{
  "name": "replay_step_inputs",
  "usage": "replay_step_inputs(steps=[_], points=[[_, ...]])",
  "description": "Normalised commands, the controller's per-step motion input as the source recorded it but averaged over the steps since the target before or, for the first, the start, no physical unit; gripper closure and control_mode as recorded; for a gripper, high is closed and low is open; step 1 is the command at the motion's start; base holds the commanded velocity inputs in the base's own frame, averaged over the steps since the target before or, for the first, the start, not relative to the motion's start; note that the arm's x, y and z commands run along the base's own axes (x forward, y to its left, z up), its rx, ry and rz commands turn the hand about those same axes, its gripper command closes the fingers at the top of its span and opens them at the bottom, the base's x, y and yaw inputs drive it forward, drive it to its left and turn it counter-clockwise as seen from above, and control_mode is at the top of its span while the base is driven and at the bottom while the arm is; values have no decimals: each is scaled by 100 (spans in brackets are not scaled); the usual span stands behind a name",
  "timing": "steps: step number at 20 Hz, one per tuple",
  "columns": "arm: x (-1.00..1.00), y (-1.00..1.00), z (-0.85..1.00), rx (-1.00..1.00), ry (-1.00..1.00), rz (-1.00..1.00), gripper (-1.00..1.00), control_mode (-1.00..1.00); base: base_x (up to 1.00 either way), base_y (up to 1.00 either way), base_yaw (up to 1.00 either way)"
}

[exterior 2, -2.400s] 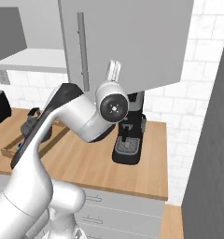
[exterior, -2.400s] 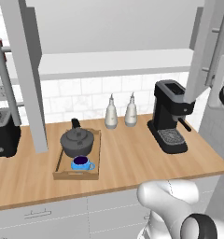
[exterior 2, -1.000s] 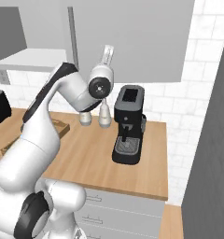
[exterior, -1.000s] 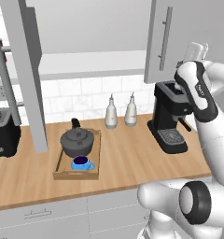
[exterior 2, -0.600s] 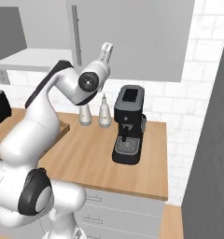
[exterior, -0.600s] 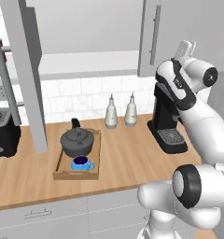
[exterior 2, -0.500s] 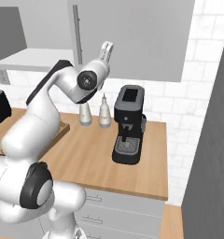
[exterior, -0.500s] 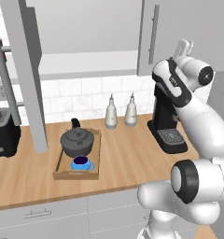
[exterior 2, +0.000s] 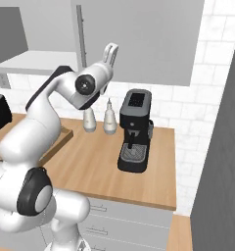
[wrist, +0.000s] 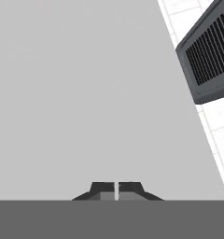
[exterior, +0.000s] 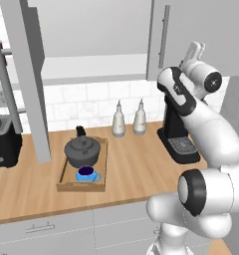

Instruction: Pick the kettle from the counter and place it on the tray. Then pick the mug from the cabinet and place it on the tray. Then close the cabinet doors.

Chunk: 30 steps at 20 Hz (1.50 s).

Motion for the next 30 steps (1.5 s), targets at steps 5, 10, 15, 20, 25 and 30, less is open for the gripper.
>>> replay_step_inputs(steps=[5,10,15,20,25,30], points=[[53,-4,1,0,5,-3,100,-100,0,0,0],[7,-12,2,0,8,0,100,-100,0,0,0],[-35,-2,0,-2,5,0,100,-100,0,0,0],[-90,0,0,-5,3,0,100,-100,0,0,0],[-96,12,8,-7,12,0,100,-100,0,0,0],[-73,45,5,-12,28,0,100,-100,0,0,0]])
